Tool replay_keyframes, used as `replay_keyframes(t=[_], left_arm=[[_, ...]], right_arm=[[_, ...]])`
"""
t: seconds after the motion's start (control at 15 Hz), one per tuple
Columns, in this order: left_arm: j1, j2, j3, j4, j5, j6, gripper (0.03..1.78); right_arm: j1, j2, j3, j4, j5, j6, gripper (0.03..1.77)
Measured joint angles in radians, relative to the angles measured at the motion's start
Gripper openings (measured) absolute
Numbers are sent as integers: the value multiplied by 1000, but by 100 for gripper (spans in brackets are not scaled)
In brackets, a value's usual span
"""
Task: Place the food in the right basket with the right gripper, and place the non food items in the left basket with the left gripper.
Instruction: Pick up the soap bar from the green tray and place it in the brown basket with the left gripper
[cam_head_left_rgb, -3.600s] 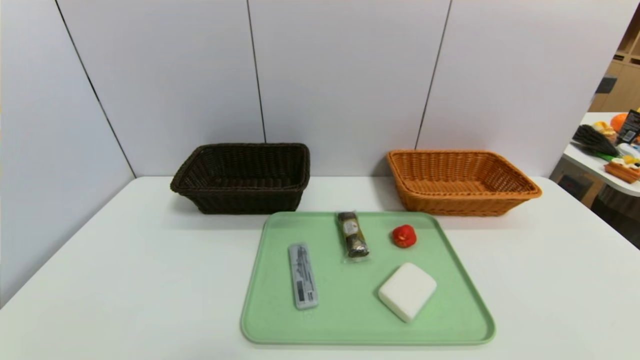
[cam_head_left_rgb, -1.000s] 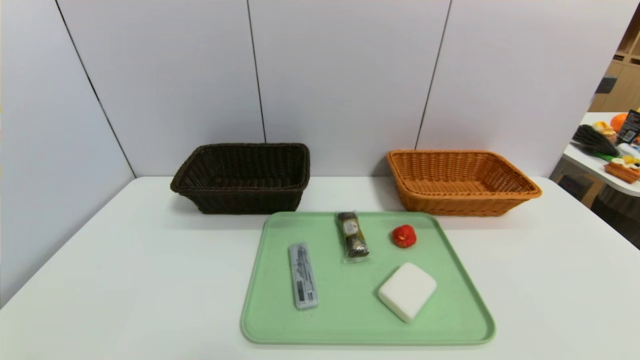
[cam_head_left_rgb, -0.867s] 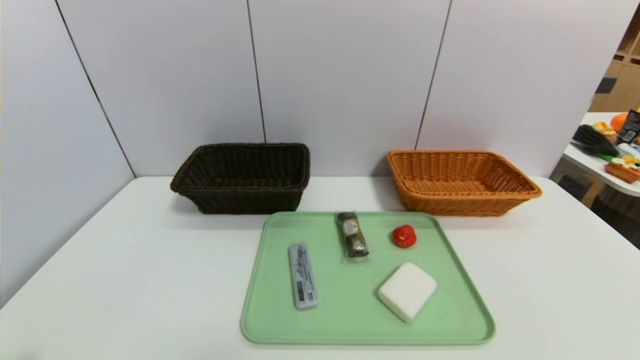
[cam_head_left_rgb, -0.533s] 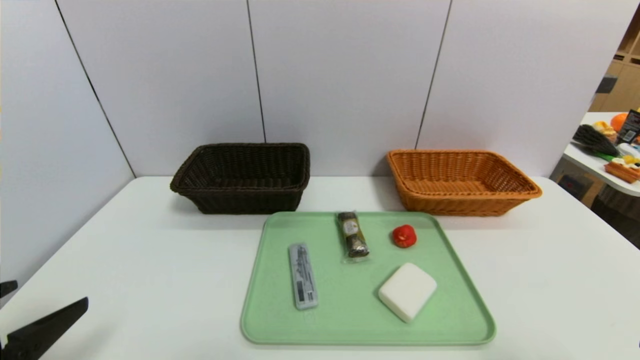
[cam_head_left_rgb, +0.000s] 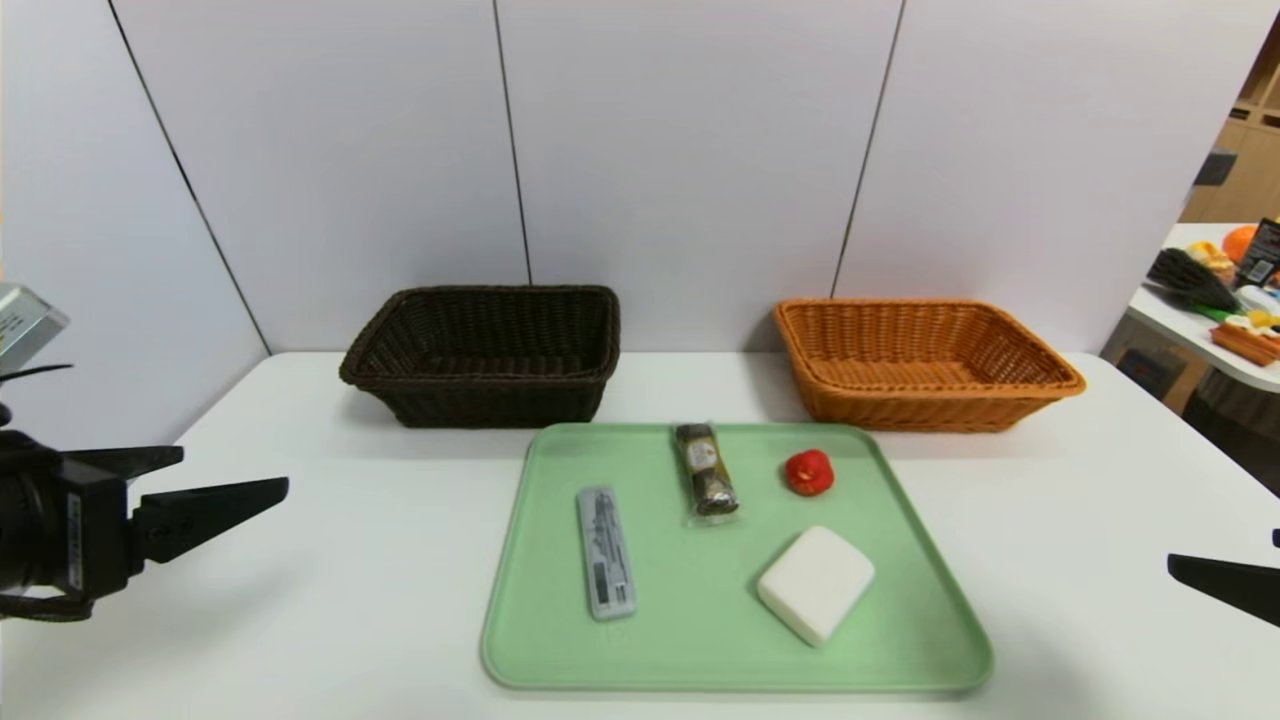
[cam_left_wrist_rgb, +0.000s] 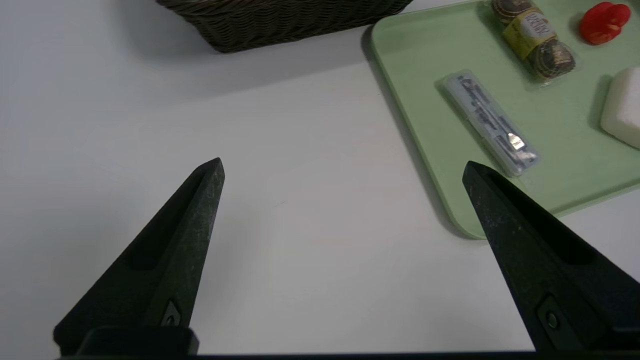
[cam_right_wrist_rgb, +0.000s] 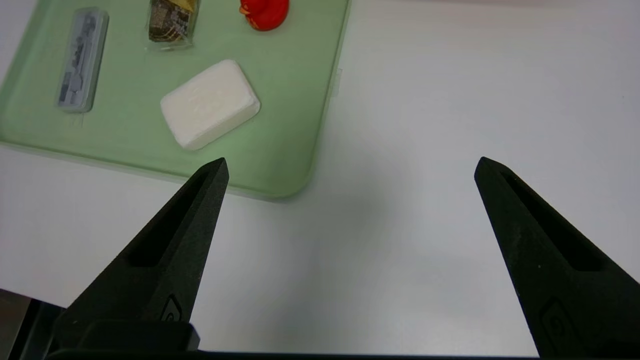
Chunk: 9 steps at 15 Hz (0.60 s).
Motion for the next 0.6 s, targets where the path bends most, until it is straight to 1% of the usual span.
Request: replay_keyframes(t=[0.13, 0.33, 0.6], left_arm=[[-79, 55, -38, -1, -6, -25, 169], [-256, 132, -89, -5, -4, -91, 169], [-431, 275, -162, -70, 9, -110, 169]], right_arm=[[1, 60, -37, 3, 2, 1, 170], [31, 128, -57, 6, -1, 3, 170], [59, 182, -56, 11, -4, 4, 170]])
